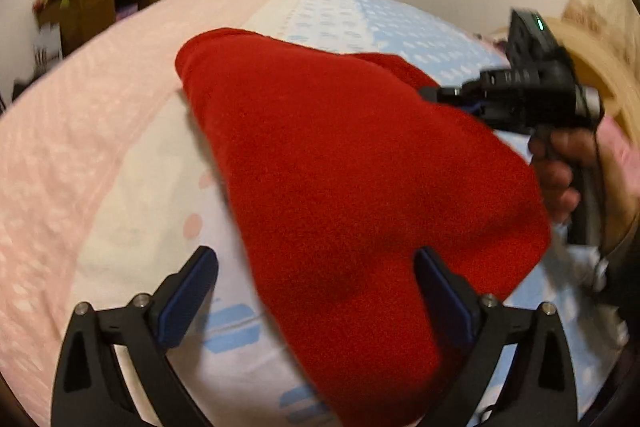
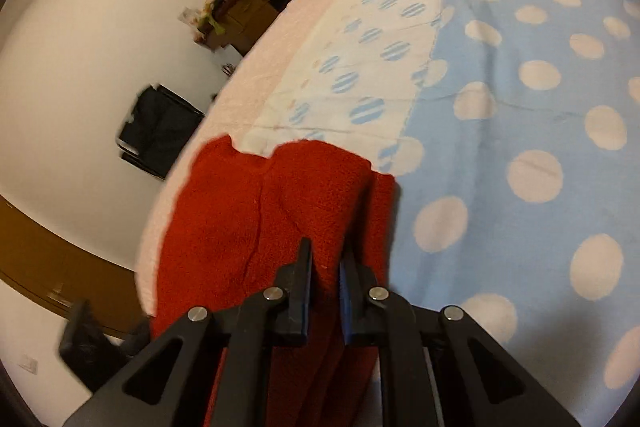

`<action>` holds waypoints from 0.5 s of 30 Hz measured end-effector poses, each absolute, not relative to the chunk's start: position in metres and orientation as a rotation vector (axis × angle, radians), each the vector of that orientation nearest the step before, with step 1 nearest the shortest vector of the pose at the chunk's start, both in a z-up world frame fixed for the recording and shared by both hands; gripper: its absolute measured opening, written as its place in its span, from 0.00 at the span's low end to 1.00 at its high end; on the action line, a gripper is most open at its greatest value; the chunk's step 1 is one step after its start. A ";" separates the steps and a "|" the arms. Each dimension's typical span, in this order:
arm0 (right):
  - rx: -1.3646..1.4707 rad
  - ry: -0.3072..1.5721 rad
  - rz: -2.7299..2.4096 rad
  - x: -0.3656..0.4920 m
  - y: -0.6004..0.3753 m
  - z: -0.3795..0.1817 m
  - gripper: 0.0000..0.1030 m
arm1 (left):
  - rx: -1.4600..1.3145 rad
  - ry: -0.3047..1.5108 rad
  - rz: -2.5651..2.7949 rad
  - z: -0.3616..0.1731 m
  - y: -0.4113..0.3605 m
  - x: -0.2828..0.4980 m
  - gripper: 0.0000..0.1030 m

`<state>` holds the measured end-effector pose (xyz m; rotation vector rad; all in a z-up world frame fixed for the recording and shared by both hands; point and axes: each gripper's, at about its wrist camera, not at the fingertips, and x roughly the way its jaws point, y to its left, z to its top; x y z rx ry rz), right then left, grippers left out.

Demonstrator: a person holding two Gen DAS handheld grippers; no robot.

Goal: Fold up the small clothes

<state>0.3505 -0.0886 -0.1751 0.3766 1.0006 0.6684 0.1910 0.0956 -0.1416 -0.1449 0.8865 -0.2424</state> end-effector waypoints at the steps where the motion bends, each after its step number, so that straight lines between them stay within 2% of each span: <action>1: 0.355 0.992 0.665 0.348 -0.087 -0.174 0.12 | -0.149 0.883 -0.231 -0.139 0.098 0.191 0.98; 5: 0.327 0.994 0.641 0.345 -0.088 -0.170 0.17 | -0.126 0.878 -0.194 -0.130 0.101 0.193 0.98; 10: 0.195 0.831 0.587 0.319 -0.073 -0.118 0.17 | -0.122 0.818 -0.140 -0.109 0.107 0.198 0.98; 12: 0.147 0.769 0.651 0.299 -0.057 -0.102 0.20 | -0.123 0.815 -0.125 -0.108 0.105 0.199 0.98; 13: 0.133 0.763 0.686 0.292 -0.050 -0.101 0.32 | -0.112 0.828 -0.108 -0.110 0.104 0.205 0.98; 14: 0.115 0.768 0.721 0.286 -0.042 -0.103 0.51 | -0.101 0.836 -0.098 -0.113 0.102 0.209 0.98; 15: 0.087 0.797 0.741 0.281 -0.032 -0.112 0.58 | -0.092 0.843 -0.092 -0.117 0.100 0.211 0.98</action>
